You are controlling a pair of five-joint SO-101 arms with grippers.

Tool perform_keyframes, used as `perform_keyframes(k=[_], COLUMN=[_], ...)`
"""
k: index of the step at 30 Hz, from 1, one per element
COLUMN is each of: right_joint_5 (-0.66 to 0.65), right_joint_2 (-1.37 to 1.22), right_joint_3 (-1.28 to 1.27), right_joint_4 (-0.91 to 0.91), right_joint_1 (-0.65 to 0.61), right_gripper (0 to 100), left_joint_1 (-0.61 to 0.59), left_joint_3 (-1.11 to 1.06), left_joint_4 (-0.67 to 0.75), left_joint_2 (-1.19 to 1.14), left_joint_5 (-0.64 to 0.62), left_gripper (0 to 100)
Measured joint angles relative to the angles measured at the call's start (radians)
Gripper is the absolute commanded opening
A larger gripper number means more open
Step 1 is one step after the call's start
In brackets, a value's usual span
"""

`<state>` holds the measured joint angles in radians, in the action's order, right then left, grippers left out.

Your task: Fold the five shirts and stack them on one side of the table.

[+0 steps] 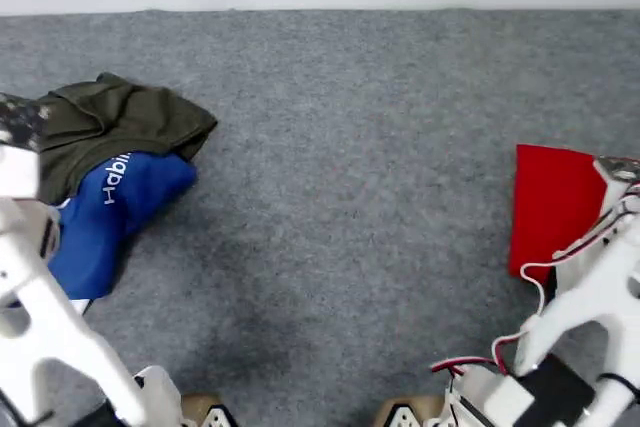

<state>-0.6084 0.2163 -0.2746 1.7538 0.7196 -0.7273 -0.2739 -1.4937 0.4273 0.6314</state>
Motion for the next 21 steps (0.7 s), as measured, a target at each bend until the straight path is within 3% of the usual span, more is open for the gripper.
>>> perform_keyframes(k=[4,13,21], right_joint_5=[-0.002,0.0,0.0], right_joint_2=[0.012,0.012,0.012], right_joint_3=[-0.034,-0.137,-0.14], right_joint_4=[0.0,0.0,0.0], right_joint_1=[-0.003,-0.003,-0.003], right_gripper=[0.9,0.9,0.9], left_joint_1=[-0.041,-0.124,-0.146], left_joint_3=[0.127,0.287,0.304], left_joint_4=[0.0,0.005,0.16], left_joint_2=[-0.132,-0.371,-0.532], left_joint_5=[-0.109,-0.227,-0.33], left_gripper=[32,33,33])
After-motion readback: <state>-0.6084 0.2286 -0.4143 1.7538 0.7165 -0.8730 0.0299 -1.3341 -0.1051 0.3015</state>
